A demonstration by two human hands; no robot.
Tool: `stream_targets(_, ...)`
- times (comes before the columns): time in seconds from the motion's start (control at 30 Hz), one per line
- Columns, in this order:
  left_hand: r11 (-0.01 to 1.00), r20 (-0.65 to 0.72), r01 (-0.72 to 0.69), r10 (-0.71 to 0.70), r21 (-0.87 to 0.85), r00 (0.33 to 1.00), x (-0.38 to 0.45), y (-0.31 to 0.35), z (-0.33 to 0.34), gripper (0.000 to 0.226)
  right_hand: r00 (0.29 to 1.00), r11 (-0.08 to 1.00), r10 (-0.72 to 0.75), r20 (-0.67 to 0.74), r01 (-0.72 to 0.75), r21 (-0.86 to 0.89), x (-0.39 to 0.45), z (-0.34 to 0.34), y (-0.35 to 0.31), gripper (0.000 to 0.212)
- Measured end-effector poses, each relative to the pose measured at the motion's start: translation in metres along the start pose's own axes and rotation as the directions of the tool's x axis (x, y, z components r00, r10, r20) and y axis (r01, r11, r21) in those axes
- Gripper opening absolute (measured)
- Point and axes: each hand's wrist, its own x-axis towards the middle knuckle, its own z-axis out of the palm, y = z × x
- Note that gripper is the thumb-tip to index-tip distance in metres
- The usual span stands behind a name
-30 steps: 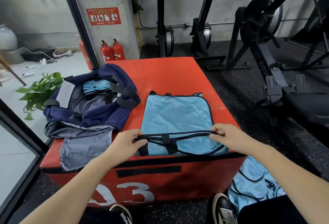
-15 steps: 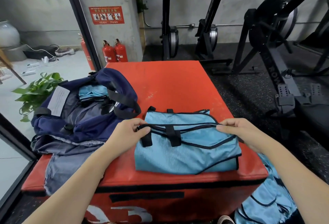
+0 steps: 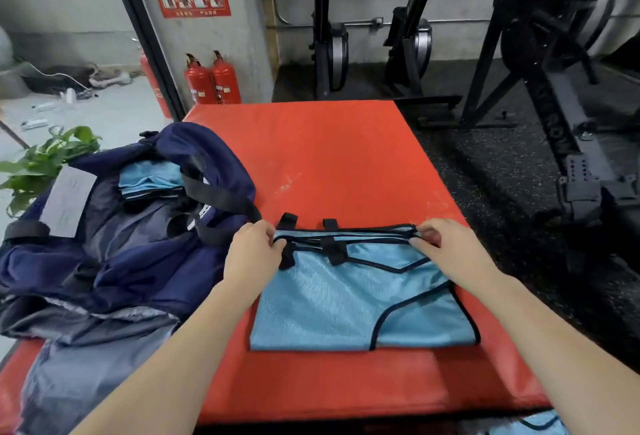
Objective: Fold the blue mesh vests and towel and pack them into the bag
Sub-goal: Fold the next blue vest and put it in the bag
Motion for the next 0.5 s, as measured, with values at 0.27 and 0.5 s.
stream_targets(0.27, 0.989, 0.024, -0.076, 0.074, 0.126, 0.997, -0.022, 0.024, 0.001, 0.047, 0.913, 0.925, -0.356, 0.2, 0.375, -0.063, -0.014, 0.006, -0.033, 0.036)
stream_targets(0.5, 0.992, 0.043, -0.026, 0.032, -0.12, 0.999, -0.016, 0.029, 0.002, 0.05, 0.914, 0.93, -0.326, 0.24, 0.356, -0.091, -0.017, 0.033, -0.069, 0.04)
